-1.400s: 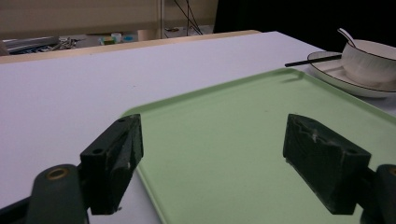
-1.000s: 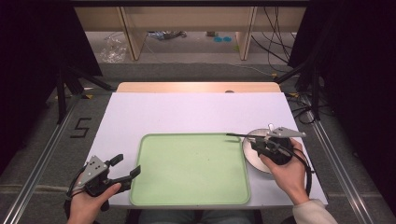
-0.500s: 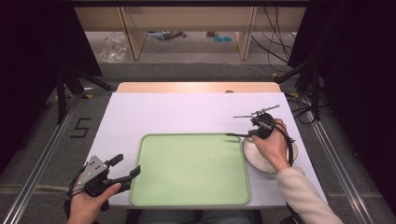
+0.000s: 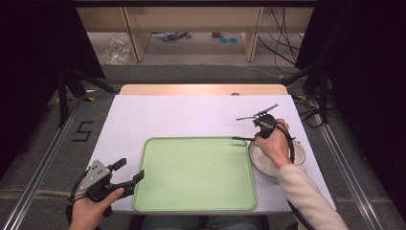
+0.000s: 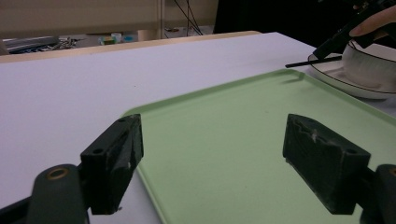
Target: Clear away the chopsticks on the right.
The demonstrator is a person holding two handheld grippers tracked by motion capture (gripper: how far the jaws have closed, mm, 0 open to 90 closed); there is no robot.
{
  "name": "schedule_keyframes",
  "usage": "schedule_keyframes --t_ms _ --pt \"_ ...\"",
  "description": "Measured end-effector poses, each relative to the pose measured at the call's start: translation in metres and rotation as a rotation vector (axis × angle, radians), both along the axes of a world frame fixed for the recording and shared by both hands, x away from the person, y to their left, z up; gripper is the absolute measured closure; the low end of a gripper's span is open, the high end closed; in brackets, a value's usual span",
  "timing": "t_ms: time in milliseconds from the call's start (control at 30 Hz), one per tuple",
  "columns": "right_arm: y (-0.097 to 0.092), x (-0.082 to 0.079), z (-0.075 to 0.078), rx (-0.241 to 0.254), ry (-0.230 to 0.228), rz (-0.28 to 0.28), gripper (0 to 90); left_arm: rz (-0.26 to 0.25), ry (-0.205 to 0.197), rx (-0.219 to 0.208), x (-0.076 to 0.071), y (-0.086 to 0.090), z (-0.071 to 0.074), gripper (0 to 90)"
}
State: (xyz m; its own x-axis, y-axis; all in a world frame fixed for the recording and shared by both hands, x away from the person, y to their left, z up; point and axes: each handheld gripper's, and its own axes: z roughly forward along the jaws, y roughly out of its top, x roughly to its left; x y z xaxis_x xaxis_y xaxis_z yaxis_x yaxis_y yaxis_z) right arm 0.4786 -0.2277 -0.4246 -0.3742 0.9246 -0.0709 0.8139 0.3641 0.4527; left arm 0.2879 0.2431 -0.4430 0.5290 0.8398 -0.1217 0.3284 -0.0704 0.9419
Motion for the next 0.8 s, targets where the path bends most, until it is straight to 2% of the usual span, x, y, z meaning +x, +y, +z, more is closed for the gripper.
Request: schedule_keyframes --t_ms 67,100,133,167,267,333,533,567,600,633,667,700,733,767,800 --pt "0.0 0.001 -0.001 -0.005 0.004 -0.025 90.0 -0.001 -0.001 0.003 0.0 0.0 0.0 20.2" --pt "-0.001 0.002 -0.001 0.005 0.013 -0.016 90.0 -0.002 -0.002 0.002 0.0 0.0 0.0 20.2" --pt "-0.001 0.002 -0.001 -0.008 0.019 -0.017 90.0 -0.004 -0.003 -0.002 0.0 0.0 0.0 20.2" --pt "-0.001 0.004 -0.002 -0.018 0.0 0.002 90.0 0.0 0.001 0.001 0.0 0.0 0.0 20.2" --pt "0.001 0.006 -0.003 -0.017 0.022 -0.017 90.0 -0.005 -0.005 -0.001 0.0 0.0 0.0 20.2" --pt "0.0 0.007 -0.004 -0.035 0.015 -0.002 90.0 -0.006 -0.006 0.0 0.0 0.0 0.0 20.2" --pt "-0.001 0.01 -0.005 -0.049 0.008 -0.006 90.0 -0.002 0.0 0.004 0.0 -0.001 0.0 20.2" --pt "-0.001 0.01 -0.004 -0.046 0.018 -0.017 90.0 -0.002 -0.001 0.005 0.0 0.0 0.0 20.2" --pt "0.002 0.007 -0.003 -0.033 0.044 -0.052 90.0 -0.002 -0.002 0.005 0.0 0.0 0.0 20.2" --pt "0.002 0.007 -0.003 -0.033 0.044 -0.052 90.0 -0.002 -0.002 0.005 0.0 0.0 0.0 20.2" --pt "0.001 0.007 0.002 -0.052 0.005 -0.002 90.0 -0.002 0.0 0.004 0.0 0.0 0.0 20.2" --pt "0.003 0.006 0.006 -0.057 -0.018 0.023 87.1 0.0 0.001 0.003 0.0 0.0 0.0 20.2" --pt "0.005 0.006 0.011 -0.079 -0.05 0.094 81.8 0.0 0.001 0.003 0.0 0.0 0.0 20.2" --pt "0.005 0.006 0.011 -0.079 -0.05 0.094 81.8 -0.002 -0.002 0.005 0.0 0.0 0.0 20.2" --pt "0.013 0.007 0.018 -0.142 -0.122 0.28 67.2 0.0 -0.001 0.005 0.0 0.0 0.0 20.2"
